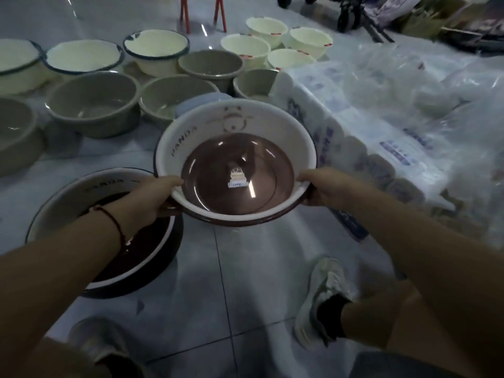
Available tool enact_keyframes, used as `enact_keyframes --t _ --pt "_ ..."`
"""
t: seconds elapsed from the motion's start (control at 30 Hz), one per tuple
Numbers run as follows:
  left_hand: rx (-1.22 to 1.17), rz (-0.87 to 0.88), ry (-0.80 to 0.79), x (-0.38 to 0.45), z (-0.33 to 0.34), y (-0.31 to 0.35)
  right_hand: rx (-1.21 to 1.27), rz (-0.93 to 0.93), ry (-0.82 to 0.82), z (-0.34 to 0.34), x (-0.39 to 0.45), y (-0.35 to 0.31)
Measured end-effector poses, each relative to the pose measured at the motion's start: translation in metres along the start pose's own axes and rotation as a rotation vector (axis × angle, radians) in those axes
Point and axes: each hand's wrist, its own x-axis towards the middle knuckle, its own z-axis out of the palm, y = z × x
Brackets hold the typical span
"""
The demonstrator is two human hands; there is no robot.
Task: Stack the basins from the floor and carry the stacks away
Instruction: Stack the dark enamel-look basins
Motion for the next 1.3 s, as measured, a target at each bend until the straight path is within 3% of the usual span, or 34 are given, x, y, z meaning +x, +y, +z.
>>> enact_keyframes --t 0.3,0.67,0.8,0.9,1.03,1.17,1.3 --pt "0.031 -0.068 -0.013 -0.001 -0.027 -0.001 -0.034 -0.083 0.033 0.049 0.008 0.006" --pt "-0.186 -0.129 0.195 -0.019 -0.127 -0.036 -0.028 -0.216 -0.246 0.176 0.016 -0.012" --pt "-0.235 -0.146 0.346 -0.03 -0.166 -0.058 -0.006 -0.227 -0.338 0.237 0.017 -0.008" --pt "-0.168 -0.19 0.418 -0.037 -0.192 -0.078 -0.08 -0.217 -0.369 0.277 0.022 0.009" --pt "0.032 -0.302 0.388 -0.039 -0.21 -0.111 -0.317 -0.192 -0.29 0.304 0.043 0.043" --pt "0.323 -0.274 0.374 -0.032 -0.206 -0.135 -0.484 -0.236 -0.237 0.314 0.052 0.065" --pt "0.456 -0.221 0.426 -0.013 -0.21 -0.145 -0.542 -0.138 -0.184 0.326 0.057 0.078"
